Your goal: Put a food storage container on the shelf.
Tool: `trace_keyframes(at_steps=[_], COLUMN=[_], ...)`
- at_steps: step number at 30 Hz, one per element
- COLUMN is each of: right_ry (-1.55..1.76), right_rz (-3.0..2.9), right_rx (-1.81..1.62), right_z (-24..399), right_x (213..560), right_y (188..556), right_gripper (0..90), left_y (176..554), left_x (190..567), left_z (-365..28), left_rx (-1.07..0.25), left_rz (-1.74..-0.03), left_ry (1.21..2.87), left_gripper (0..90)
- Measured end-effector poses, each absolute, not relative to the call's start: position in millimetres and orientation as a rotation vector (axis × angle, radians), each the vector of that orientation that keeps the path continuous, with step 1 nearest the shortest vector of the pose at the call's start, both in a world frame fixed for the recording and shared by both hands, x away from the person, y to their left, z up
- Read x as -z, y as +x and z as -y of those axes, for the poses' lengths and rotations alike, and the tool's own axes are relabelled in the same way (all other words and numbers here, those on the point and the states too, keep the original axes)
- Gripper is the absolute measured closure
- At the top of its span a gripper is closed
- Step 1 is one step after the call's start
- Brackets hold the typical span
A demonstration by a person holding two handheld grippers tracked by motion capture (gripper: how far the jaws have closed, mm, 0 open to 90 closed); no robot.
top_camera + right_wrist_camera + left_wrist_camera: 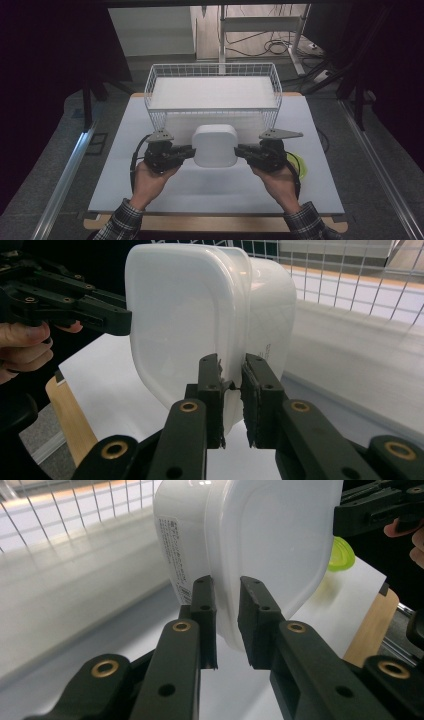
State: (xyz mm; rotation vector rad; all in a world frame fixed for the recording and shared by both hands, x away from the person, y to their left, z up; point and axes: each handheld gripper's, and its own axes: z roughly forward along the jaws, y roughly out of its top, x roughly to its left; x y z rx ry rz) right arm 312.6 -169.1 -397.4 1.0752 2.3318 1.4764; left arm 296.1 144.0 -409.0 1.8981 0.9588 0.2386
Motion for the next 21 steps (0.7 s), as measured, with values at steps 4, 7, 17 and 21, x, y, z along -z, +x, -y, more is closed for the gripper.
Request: trace_keyframes(at_steps=[4,7,17,21], right_ry=[1.069,1.065,1.041,1.029], right_rz=[-2.320,-2.312,-2.285,-2.273], right_rx=[-1.483,-1.492,-1.505,-1.516], right_z=[169,168,166,164], right_x=[390,386,360,350], right_y=[316,319,328,333], right_gripper=[79.4,79.3,79.3,79.3], left_y=[299,302,312,316], left_x=[400,395,368,358], left_z=[-145,-145,-147,-149], left_rx=[-0.255,-0.264,-0.297,-0.306], left_rz=[-0.950,-0.949,-0.934,-0.932], left_ry=[1.891,1.884,1.863,1.854], left_gripper=[78.6,78.6,78.5,78.5])
